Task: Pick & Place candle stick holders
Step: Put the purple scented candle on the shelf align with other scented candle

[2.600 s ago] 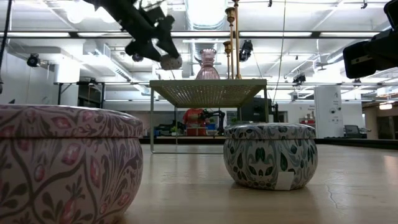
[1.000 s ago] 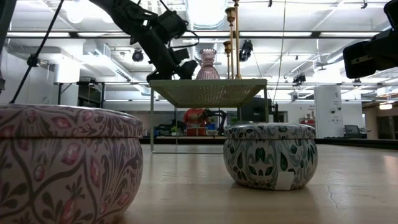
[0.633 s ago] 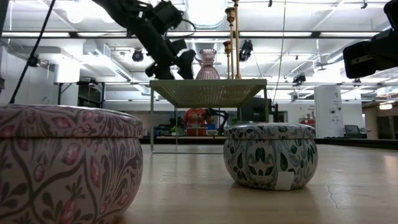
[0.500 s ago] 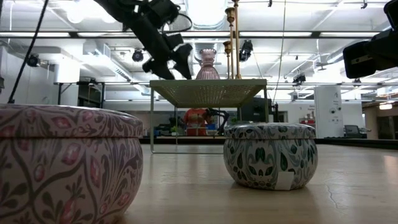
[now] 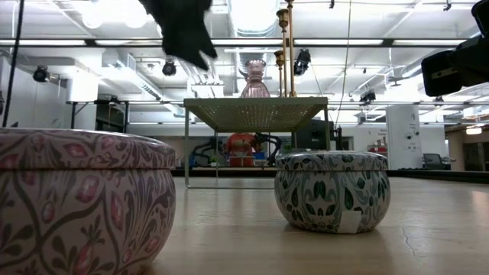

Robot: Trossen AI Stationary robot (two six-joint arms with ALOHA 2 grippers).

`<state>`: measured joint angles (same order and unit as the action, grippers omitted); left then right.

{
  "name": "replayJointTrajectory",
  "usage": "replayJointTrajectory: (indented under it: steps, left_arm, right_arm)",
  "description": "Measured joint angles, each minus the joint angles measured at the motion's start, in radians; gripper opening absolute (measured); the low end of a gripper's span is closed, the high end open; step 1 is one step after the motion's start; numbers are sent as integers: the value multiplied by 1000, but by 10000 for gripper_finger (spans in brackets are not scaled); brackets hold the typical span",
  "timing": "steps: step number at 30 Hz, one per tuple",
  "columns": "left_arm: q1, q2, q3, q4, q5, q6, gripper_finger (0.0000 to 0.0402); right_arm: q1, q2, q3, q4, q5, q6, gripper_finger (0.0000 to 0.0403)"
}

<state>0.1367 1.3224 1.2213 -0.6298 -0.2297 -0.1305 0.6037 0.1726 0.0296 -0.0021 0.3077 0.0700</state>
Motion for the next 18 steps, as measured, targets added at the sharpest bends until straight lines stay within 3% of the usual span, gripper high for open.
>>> replayJointTrajectory:
  steps: [6,11,18]
  left_arm:
    - [-322,-6,0,2,-20,2,358]
    - [-561,47,0,44,-131,-71,358]
    - [-732,174,0,174,-158,-179,358]
  right_arm:
    - [0,0,0,0,0,0,8]
    - [0,0,0,0,0,0,8]
    - [0,0,0,0,0,0,8]
